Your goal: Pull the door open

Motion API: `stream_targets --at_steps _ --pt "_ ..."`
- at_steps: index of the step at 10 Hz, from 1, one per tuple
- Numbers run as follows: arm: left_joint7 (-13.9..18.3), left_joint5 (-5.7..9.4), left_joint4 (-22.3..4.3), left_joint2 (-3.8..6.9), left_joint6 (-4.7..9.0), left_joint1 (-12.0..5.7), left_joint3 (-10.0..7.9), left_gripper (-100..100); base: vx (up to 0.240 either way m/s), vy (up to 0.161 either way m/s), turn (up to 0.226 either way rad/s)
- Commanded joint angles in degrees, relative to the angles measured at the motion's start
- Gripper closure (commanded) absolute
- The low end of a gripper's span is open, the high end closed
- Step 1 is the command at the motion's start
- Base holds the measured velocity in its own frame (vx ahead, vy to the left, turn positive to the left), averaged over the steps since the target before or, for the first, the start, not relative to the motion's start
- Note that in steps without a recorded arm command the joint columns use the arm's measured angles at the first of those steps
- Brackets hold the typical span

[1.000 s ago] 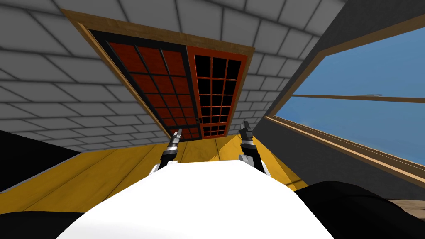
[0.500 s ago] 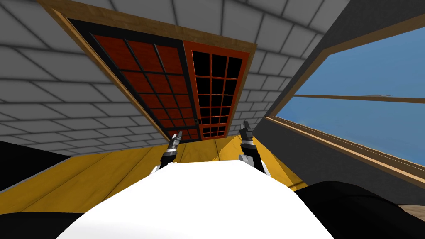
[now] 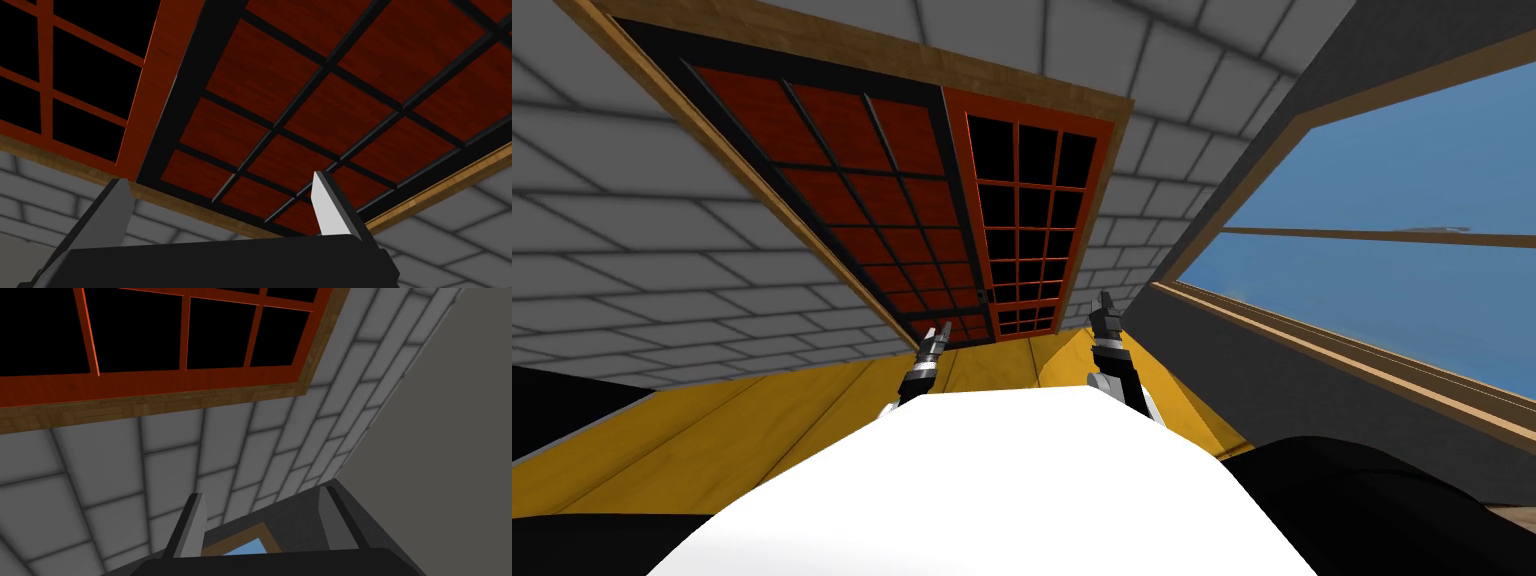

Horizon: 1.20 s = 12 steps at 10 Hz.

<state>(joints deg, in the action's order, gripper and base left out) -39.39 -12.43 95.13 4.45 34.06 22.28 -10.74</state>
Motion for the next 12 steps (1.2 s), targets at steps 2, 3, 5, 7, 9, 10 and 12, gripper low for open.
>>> stream_targets --at_steps 2,3,5,7,9,10,12 --pt "-2.9 -0.79 -4.2 0.01 1.68 -1.02 -1.37 -100 0.117 -0.007 -0.025" --pt "-4.0 -1.11 -5.6 -0.01 2.18 -1.36 -1.85 -100 0.094 -0.017 -0.025" --pt "-6.1 -1.74 -8.5 -0.07 3.19 -2.04 -2.81 -100 0.098 0.006 -0.028" --pt "-8.2 -2.36 -11.2 -0.19 4.17 -2.70 -3.74 -100 0.100 -0.008 -0.025" --pt "-10.2 -2.97 -14.0 -0.31 5.16 -3.37 -4.67 -100 0.098 -0.002 -0.025" --pt "-11.3 -3.28 -15.3 -0.38 5.64 -3.70 -5.13 -100 0.112 0.007 -0.029" --pt "-13.2 -3.85 -17.9 -0.57 6.56 -4.33 -6.00 -100 0.098 0.000 -0.023"
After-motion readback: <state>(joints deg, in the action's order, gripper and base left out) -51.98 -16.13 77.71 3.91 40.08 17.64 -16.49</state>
